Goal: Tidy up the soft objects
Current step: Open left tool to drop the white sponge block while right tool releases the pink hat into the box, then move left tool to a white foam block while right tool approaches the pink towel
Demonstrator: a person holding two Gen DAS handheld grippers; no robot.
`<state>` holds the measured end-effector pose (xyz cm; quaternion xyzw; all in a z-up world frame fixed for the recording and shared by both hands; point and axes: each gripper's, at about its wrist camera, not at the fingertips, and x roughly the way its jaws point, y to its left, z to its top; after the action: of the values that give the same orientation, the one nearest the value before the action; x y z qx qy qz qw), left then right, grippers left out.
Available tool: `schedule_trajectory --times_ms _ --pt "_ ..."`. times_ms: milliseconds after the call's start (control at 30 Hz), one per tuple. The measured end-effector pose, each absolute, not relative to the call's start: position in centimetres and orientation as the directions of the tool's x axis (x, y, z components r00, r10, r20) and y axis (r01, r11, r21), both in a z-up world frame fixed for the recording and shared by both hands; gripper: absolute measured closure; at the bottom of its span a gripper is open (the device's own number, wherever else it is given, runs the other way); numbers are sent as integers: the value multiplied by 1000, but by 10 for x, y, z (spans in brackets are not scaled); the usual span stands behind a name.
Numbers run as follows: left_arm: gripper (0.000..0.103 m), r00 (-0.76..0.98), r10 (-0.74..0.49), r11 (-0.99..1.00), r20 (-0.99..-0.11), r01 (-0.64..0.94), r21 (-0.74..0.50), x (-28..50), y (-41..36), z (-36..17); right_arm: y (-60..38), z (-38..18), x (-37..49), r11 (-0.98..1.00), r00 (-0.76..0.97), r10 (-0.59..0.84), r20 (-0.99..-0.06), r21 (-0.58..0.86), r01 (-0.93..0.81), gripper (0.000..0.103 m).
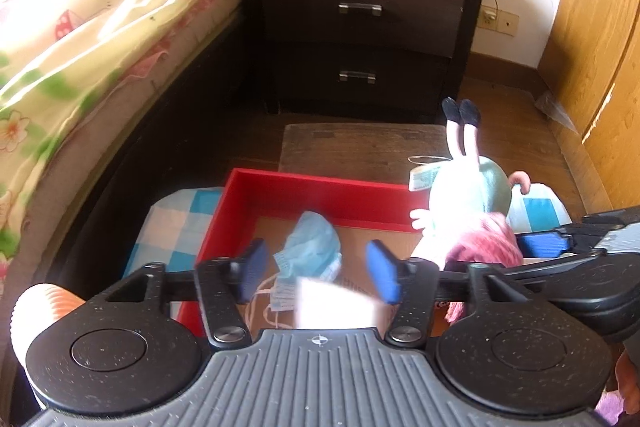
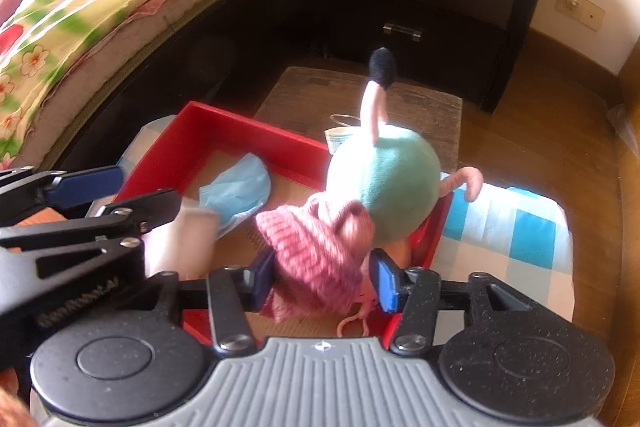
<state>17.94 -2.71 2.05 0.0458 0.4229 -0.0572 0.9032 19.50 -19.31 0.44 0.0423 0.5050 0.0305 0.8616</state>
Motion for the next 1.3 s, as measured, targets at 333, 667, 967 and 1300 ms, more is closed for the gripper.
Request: schedule_trajectory --times_ms 333,667,967,1300 --pt "29 652 -73 987 -755 156 40 157 -25 33 -198 12 180 990 500 117 -858 138 4 61" --pt "28 633 -79 980 -770 190 56 123 -27 27 -196 10 148 993 483 102 -869 115 -1 59" --pt "28 634 -75 976 -770 205 74 103 -30 27 -195 10 125 992 479 109 -871 125 0 59" --pt "28 609 -65 974 -790 210 82 69 -18 21 -191 12 91 994 478 104 -872 111 -15 59"
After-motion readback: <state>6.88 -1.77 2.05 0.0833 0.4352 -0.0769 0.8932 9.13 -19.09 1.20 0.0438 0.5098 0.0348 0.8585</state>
